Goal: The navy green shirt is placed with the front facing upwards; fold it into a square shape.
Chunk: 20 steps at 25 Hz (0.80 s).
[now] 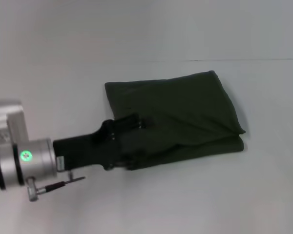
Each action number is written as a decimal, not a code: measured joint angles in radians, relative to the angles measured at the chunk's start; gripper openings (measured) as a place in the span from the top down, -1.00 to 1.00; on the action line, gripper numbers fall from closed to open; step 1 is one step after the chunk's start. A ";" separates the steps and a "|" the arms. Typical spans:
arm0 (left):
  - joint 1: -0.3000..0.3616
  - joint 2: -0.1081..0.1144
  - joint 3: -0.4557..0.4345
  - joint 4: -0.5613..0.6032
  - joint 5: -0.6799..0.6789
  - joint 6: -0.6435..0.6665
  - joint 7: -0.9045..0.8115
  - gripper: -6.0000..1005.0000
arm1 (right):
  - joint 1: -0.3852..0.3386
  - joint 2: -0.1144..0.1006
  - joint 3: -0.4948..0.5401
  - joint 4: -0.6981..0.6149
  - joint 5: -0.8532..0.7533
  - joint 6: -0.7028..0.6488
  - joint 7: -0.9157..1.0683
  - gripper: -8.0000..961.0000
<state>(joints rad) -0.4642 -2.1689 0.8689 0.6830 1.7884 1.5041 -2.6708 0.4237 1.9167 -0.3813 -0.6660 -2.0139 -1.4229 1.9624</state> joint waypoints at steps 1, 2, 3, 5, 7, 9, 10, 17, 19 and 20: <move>-0.001 -0.001 0.002 -0.033 -0.013 -0.009 -0.042 -0.86 | 0.001 -0.001 0.012 -0.003 0.000 -0.001 -0.002 -0.06; -0.003 -0.005 0.008 -0.089 -0.043 -0.031 -0.092 -0.86 | 0.002 -0.002 0.023 -0.007 0.000 -0.001 -0.004 -0.06; -0.006 -0.007 0.012 -0.128 -0.070 -0.053 -0.102 -0.86 | 0.003 -0.004 0.030 -0.008 0.000 -0.002 -0.006 -0.06; -0.015 -0.007 0.022 -0.200 -0.113 -0.105 -0.105 -0.86 | 0.005 -0.014 0.036 -0.010 0.000 -0.002 -0.010 -0.06; -0.030 -0.008 0.025 -0.259 -0.135 -0.160 -0.102 -0.86 | 0.006 -0.022 0.035 -0.009 -0.001 -0.002 -0.017 -0.06; -0.045 -0.008 0.026 -0.295 -0.142 -0.204 -0.099 -0.86 | 0.006 -0.025 0.034 -0.009 -0.003 -0.001 -0.023 -0.06; -0.052 -0.007 0.027 -0.308 -0.143 -0.222 -0.100 -0.86 | 0.006 -0.025 0.034 -0.009 -0.004 -0.002 -0.025 -0.06; -0.060 -0.005 0.034 -0.322 -0.142 -0.280 -0.102 -0.86 | 0.003 -0.027 0.038 -0.008 -0.002 -0.001 -0.034 -0.06; -0.060 -0.005 0.035 -0.321 -0.139 -0.287 -0.100 -0.86 | 0.004 -0.027 0.040 -0.005 -0.001 0.000 -0.034 -0.07; -0.060 -0.005 0.036 -0.320 -0.137 -0.293 -0.096 -0.86 | 0.005 -0.027 0.040 -0.004 -0.001 0.000 -0.034 -0.07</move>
<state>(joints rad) -0.5246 -2.1736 0.9052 0.3633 1.6515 1.2111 -2.7667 0.4284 1.8899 -0.3410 -0.6698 -2.0151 -1.4225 1.9282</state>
